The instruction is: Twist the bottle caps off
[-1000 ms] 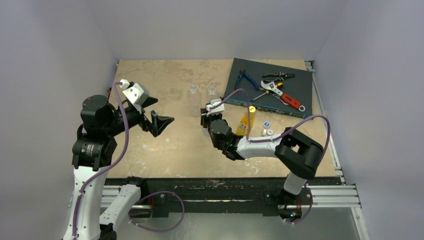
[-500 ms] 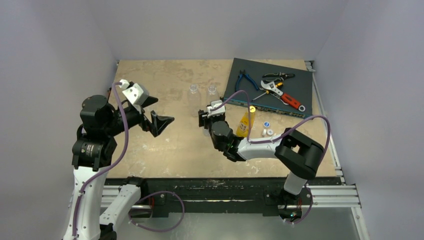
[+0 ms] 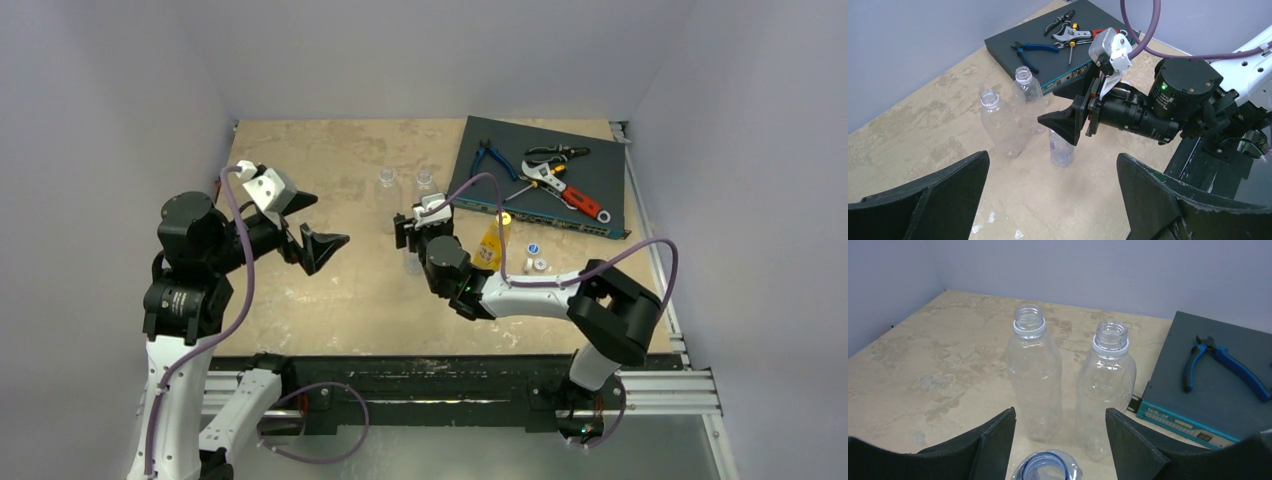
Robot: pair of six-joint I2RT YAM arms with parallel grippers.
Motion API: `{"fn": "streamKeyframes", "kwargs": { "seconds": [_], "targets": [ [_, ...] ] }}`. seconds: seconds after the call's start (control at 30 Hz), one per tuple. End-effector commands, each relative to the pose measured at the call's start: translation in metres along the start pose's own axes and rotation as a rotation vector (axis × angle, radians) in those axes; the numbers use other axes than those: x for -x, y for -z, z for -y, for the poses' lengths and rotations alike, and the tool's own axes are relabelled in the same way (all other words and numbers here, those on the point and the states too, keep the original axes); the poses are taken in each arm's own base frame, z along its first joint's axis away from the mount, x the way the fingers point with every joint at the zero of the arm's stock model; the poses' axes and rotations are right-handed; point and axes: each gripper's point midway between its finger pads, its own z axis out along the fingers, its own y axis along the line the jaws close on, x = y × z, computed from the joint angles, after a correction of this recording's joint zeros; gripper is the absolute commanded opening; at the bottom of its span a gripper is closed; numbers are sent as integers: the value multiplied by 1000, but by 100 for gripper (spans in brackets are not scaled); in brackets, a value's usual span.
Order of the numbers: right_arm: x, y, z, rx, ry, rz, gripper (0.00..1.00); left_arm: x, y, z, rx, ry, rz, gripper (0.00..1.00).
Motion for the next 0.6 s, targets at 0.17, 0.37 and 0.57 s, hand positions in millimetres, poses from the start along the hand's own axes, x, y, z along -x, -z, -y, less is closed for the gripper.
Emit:
{"fn": "streamKeyframes", "kwargs": {
  "seconds": [0.17,0.37,0.57],
  "targets": [
    [99,4,-6,27,-59,88,77,18,3,4,-12,-31,51,100],
    [136,19,19,-76,-111,-32,83,15,0,1,-15,-13,35,100],
    [122,39,87,-238,-158,-184,85,16,-2,3,-26,-6,39,100]
  ]
}}
